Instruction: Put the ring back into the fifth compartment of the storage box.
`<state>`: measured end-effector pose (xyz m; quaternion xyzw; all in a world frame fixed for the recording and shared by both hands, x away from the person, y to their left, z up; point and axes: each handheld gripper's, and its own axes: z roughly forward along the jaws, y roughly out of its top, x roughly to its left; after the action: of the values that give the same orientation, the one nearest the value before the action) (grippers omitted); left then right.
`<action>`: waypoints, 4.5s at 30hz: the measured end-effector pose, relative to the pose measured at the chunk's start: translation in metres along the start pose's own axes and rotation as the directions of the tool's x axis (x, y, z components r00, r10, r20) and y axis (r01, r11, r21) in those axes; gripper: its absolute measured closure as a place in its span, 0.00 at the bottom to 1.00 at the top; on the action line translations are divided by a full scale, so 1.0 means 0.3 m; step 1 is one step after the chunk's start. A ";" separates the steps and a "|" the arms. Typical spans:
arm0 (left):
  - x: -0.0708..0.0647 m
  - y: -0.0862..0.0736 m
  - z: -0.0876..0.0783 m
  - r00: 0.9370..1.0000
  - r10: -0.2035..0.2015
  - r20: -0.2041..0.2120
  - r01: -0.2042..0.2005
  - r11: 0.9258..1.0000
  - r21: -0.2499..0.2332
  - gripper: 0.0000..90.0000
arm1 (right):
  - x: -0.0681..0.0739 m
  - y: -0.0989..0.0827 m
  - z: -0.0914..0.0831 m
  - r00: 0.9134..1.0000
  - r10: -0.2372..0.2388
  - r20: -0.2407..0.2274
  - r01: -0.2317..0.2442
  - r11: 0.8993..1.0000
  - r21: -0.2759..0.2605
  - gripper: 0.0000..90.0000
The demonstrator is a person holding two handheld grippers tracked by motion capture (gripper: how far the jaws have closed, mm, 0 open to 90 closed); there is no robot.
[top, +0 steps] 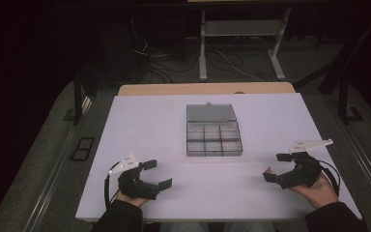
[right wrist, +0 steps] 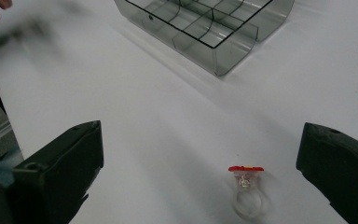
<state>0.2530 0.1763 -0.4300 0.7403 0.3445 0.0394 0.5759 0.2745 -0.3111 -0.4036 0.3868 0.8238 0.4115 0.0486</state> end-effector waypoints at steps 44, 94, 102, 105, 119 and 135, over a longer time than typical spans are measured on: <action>-0.011 -0.004 0.020 0.999 0.016 0.031 -0.017 0.999 0.035 0.00 | -0.083 -0.015 0.077 0.998 -0.062 0.007 0.057 0.951 0.304 0.07; -0.012 -0.006 0.027 0.999 0.026 0.037 -0.028 0.998 0.052 0.00 | -0.112 -0.018 0.078 0.999 -0.038 -0.021 0.043 0.950 0.310 0.88; -0.013 -0.007 0.028 0.999 0.024 0.038 -0.026 0.998 0.052 0.00 | -0.127 -0.017 0.066 1.000 -0.017 -0.025 0.023 0.955 0.295 0.92; -0.013 -0.007 0.027 0.999 0.025 0.037 -0.027 0.998 0.053 0.00 | -0.129 -0.017 0.064 1.000 -0.010 -0.027 0.018 0.955 0.296 0.92; -0.013 -0.007 0.028 0.999 0.022 0.039 -0.024 0.998 0.052 0.00 | -0.138 -0.003 0.018 0.999 0.004 -0.034 0.004 0.969 0.246 0.93; -0.013 -0.008 0.030 0.999 0.019 0.040 -0.021 0.998 0.052 0.00 | -0.133 0.045 -0.025 1.000 -0.004 -0.030 0.010 0.980 0.201 0.93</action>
<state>0.2532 0.1668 -0.4338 0.7593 0.3265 0.0216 0.5624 0.3074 -0.3382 -0.3984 0.3808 0.8632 0.3316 -0.0011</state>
